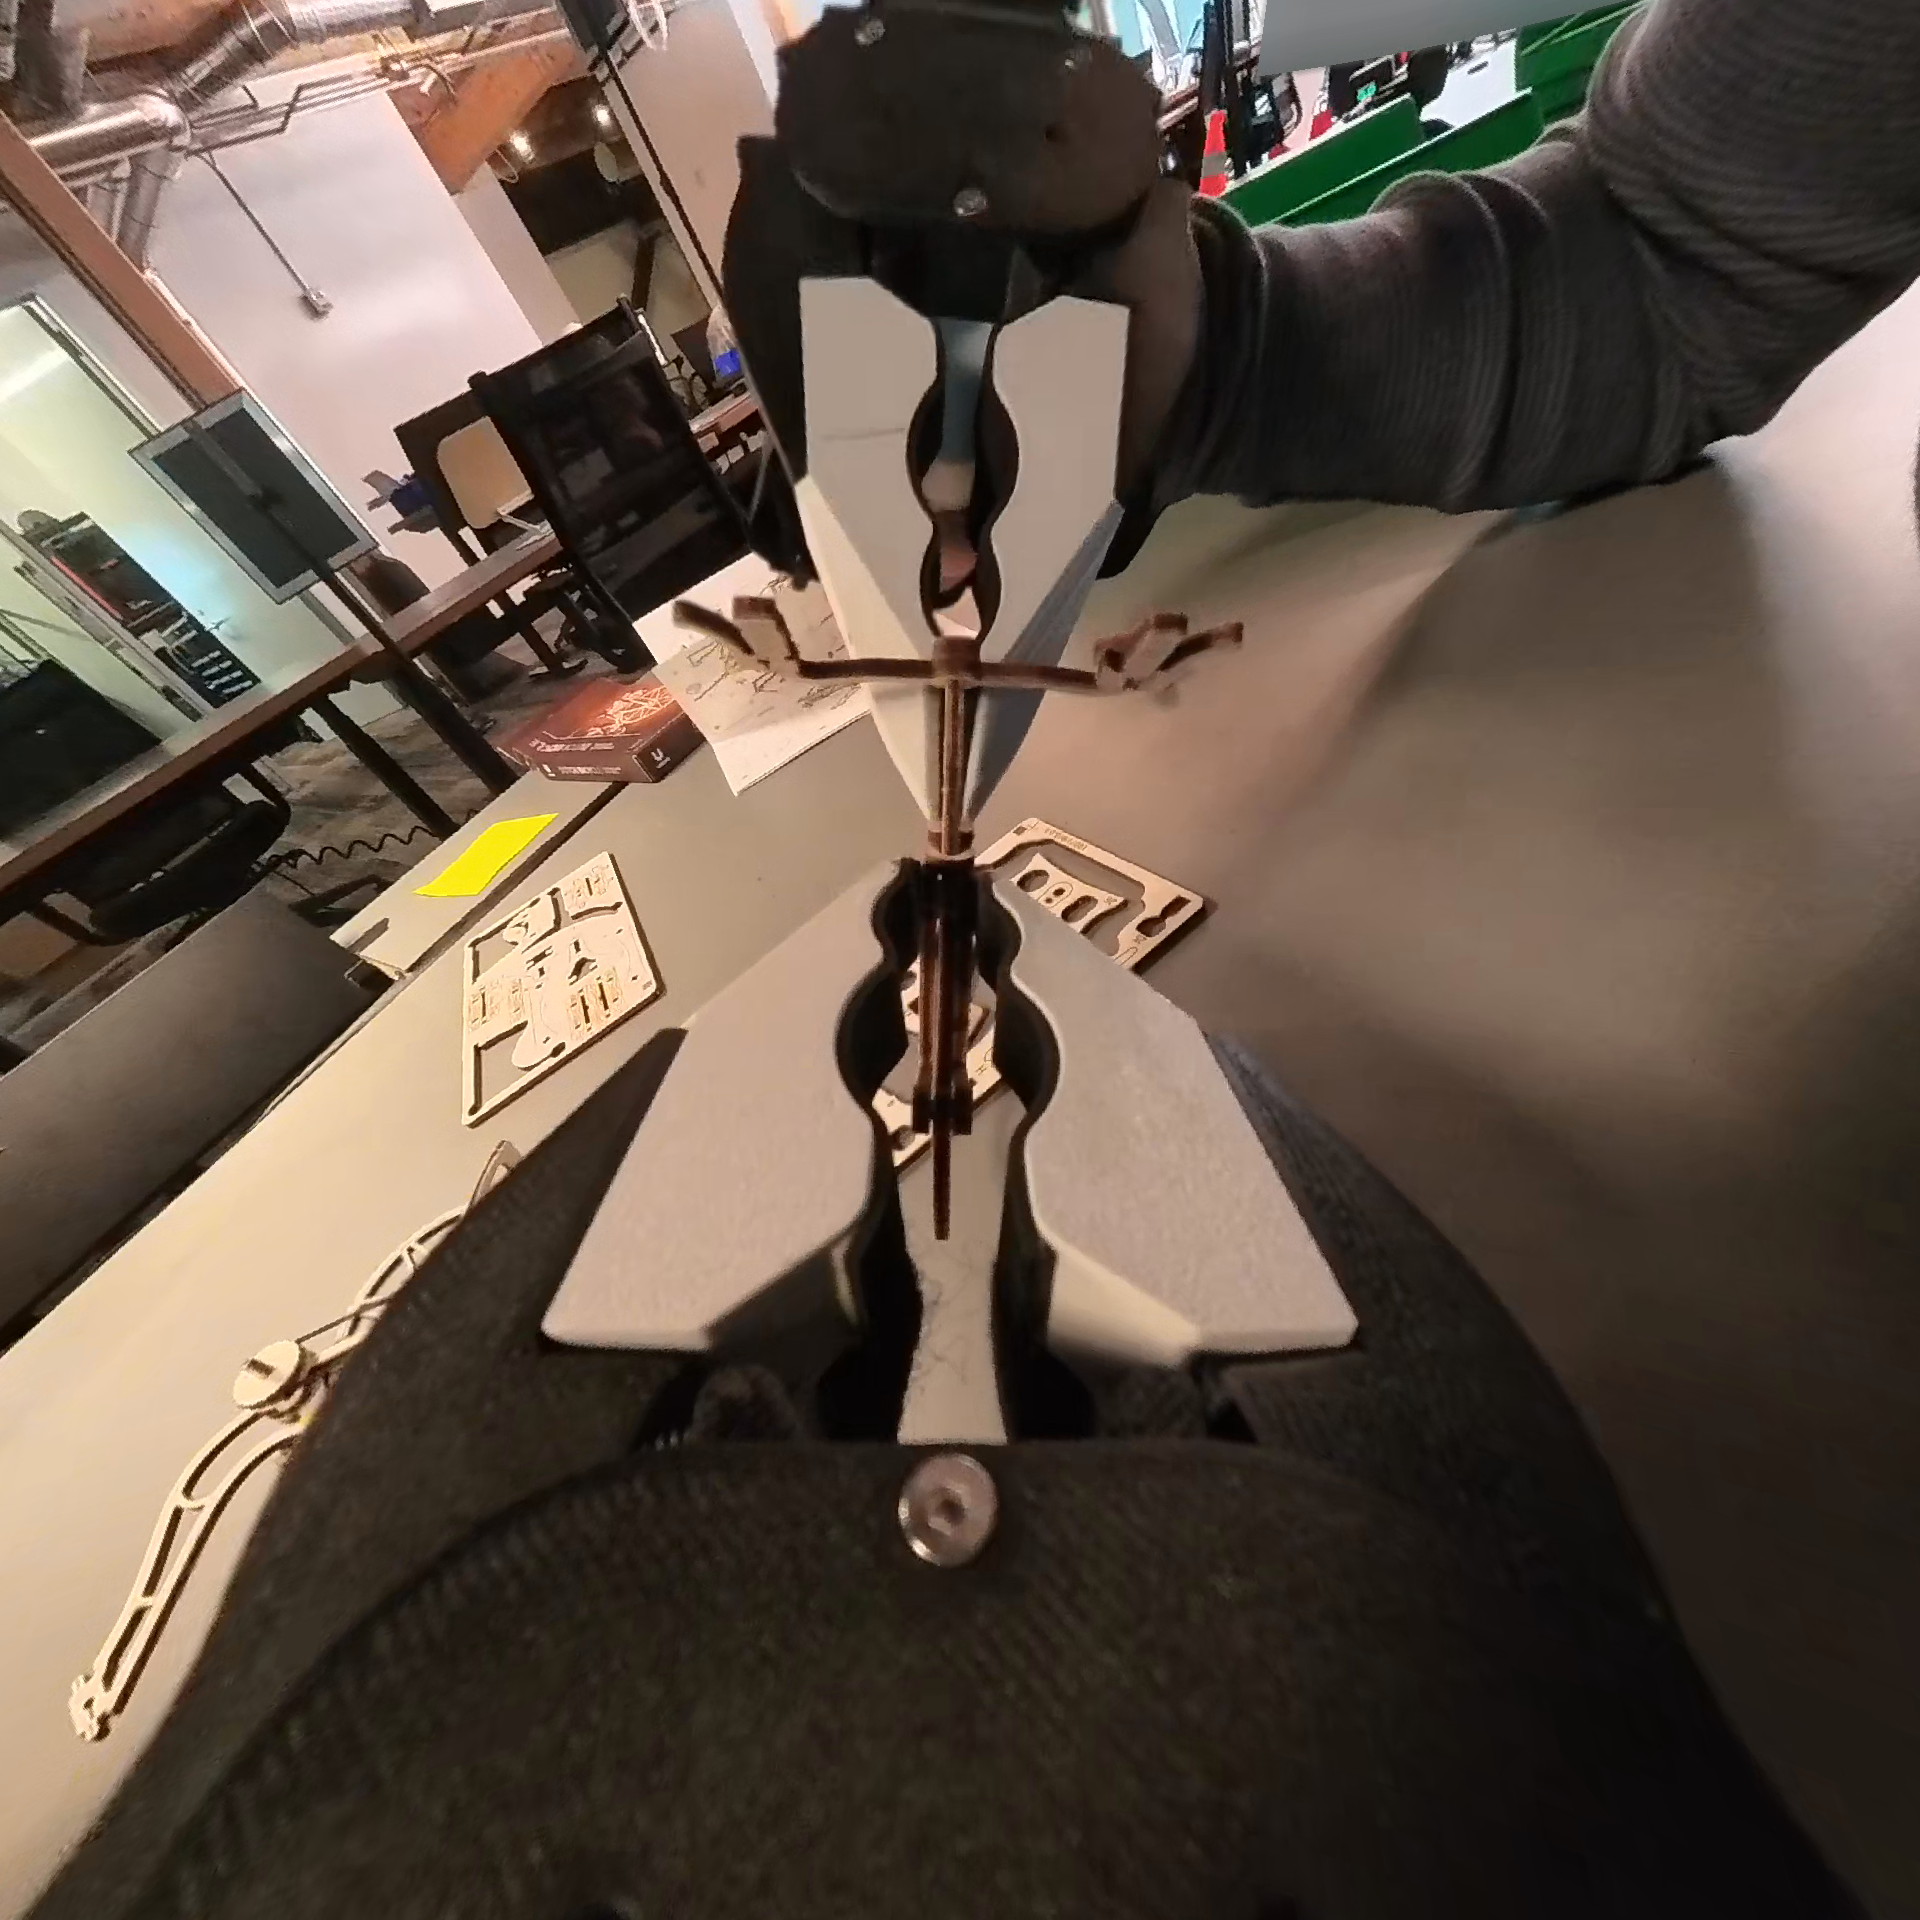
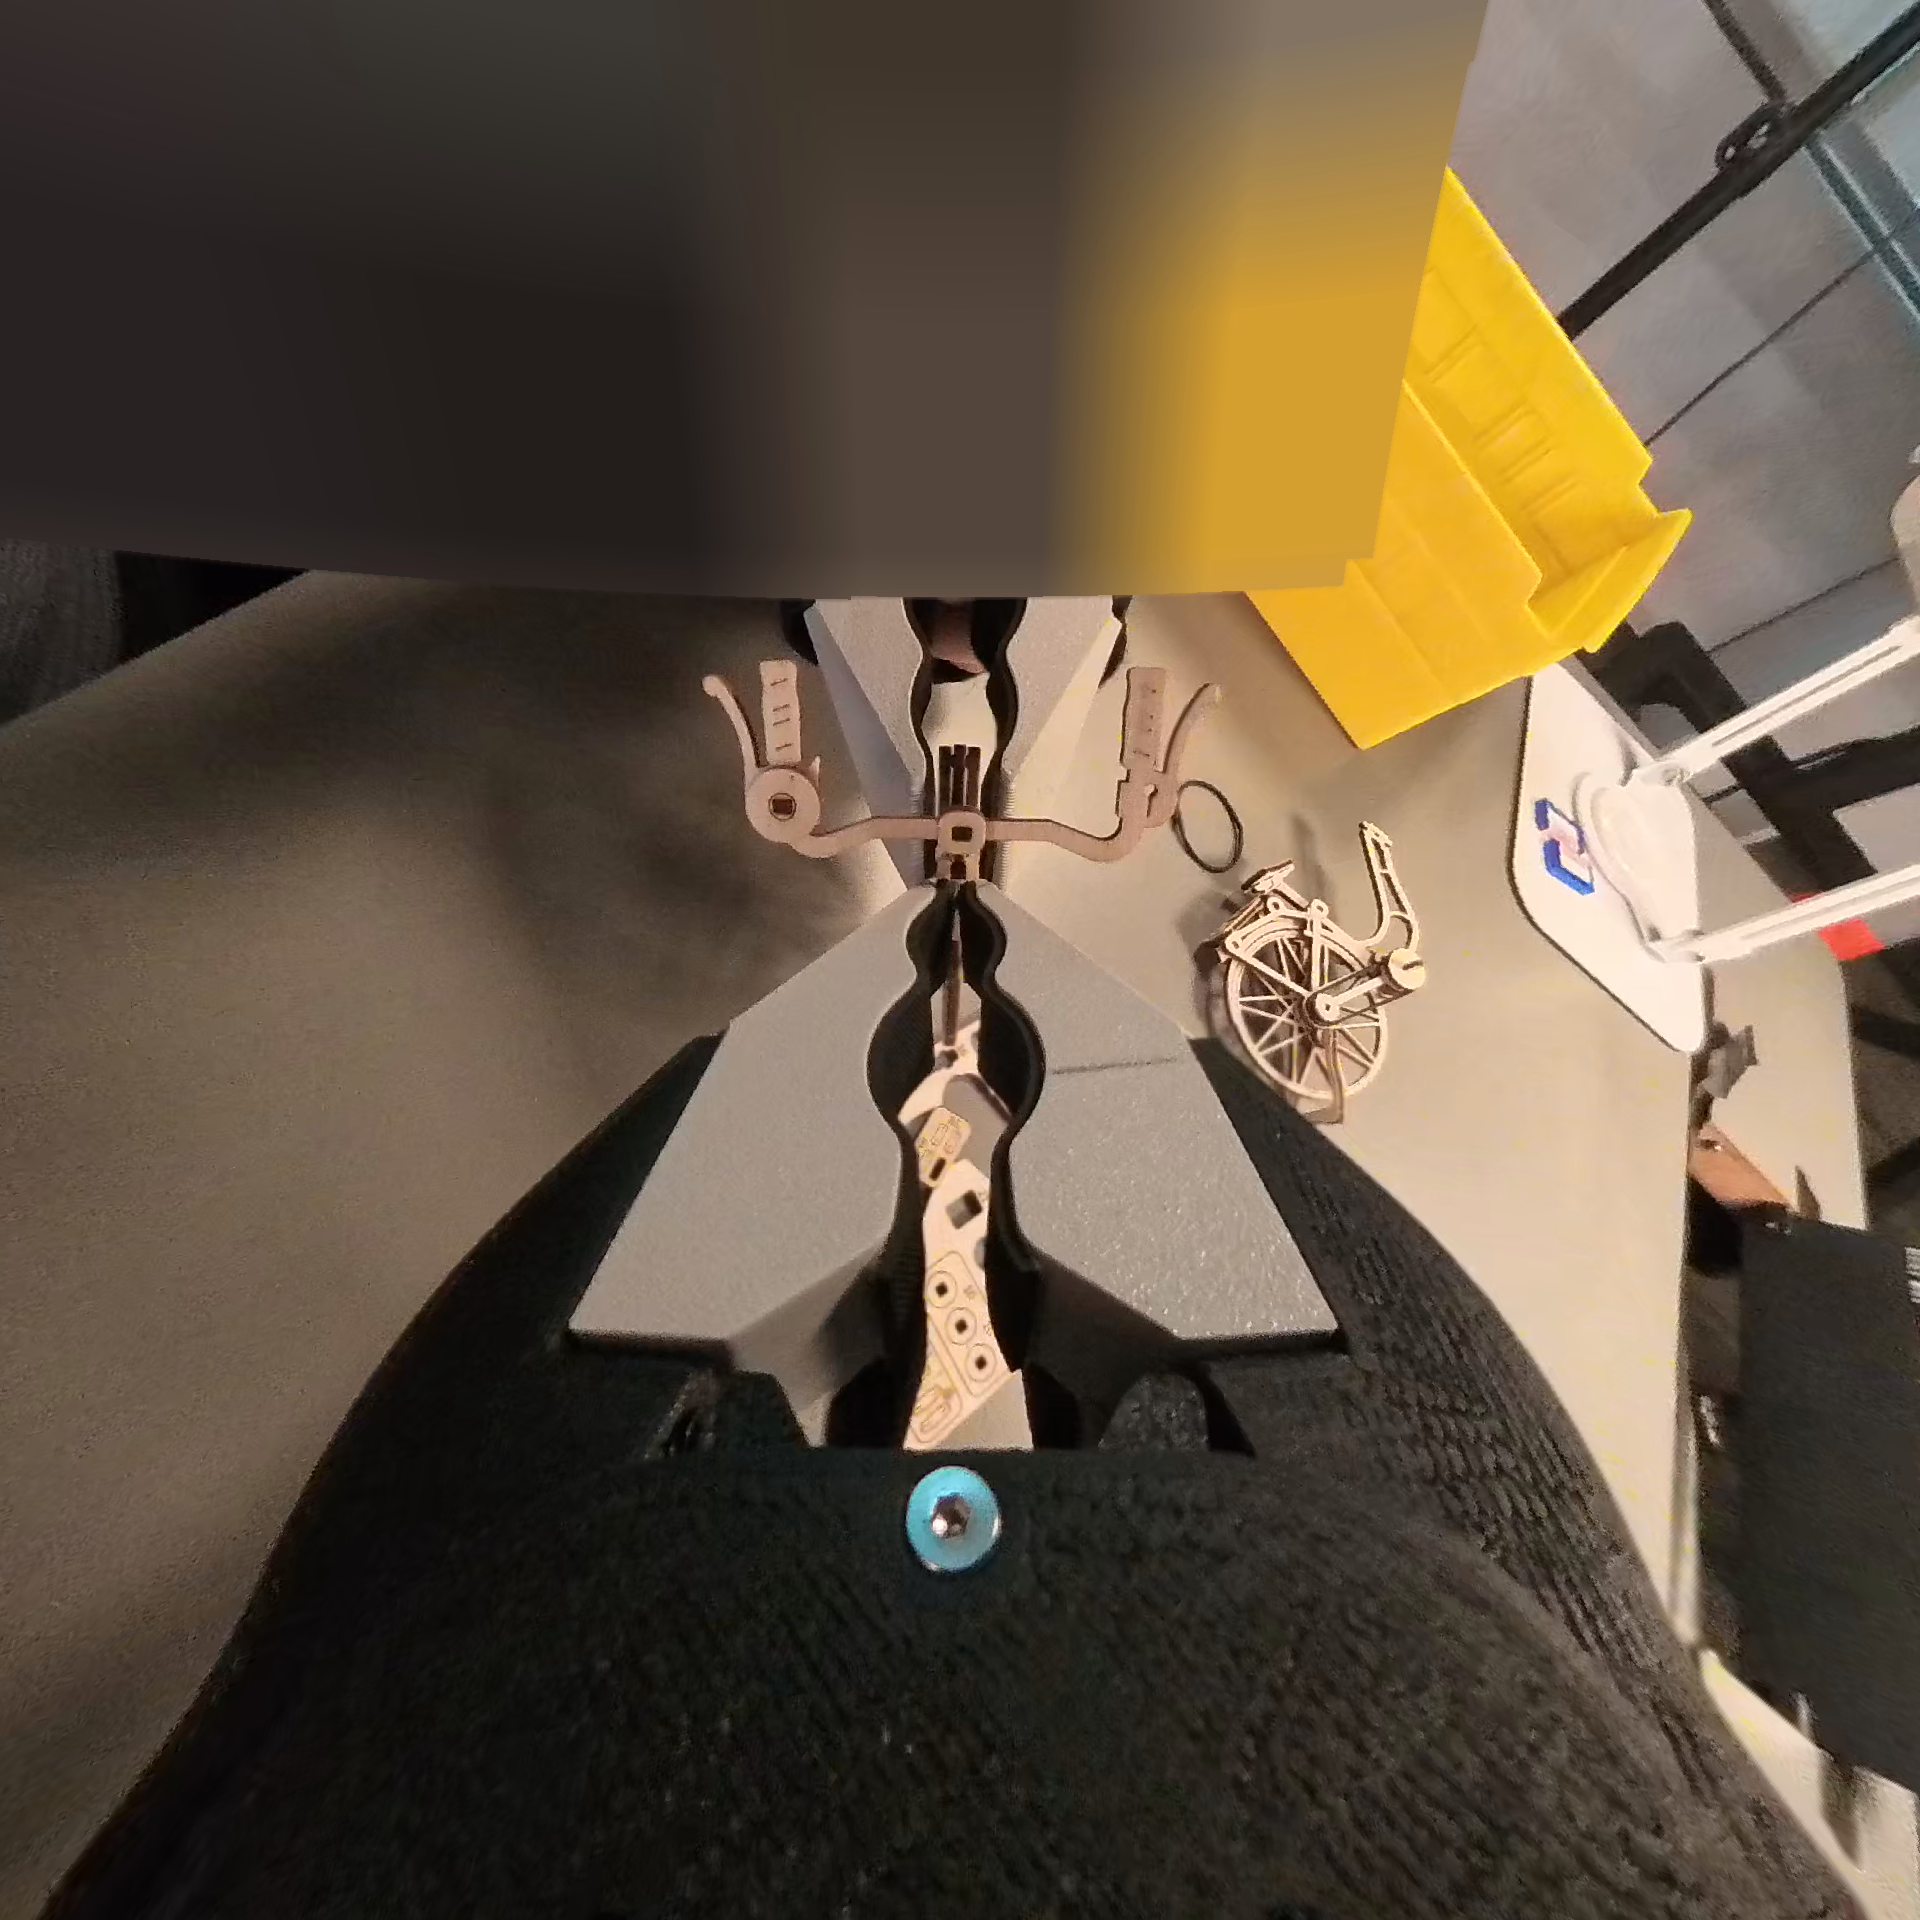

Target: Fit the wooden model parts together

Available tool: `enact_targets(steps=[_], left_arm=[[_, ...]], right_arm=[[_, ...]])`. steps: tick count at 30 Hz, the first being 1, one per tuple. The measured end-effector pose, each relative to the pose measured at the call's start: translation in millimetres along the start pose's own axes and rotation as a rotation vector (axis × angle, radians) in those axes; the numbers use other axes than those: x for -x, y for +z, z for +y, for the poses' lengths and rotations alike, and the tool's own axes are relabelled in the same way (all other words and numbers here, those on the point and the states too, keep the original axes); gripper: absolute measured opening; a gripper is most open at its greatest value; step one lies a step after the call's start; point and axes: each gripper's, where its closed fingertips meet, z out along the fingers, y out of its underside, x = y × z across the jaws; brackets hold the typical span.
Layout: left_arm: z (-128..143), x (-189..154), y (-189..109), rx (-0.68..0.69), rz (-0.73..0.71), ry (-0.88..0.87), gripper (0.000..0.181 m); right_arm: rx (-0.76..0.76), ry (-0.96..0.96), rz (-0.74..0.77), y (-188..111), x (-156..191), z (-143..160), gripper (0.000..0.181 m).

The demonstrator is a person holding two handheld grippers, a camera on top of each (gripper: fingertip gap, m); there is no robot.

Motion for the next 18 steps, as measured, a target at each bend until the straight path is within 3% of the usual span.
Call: enact_targets(steps=[9, 18], left_arm=[[2.3, 10.0, -2.8, 0.009, -0.047, -0.040, 0.009], [-2.9, 0.7, -0.9, -0.019, 0.003, -0.013, 0.009]], right_arm=[[-0.018, 0.114, 0.032, 3.3, -7.8, -0.5, 0.000], [-0.043, -0.106, 0.056, -2.0, -6.2, -8.1, 0.000]])
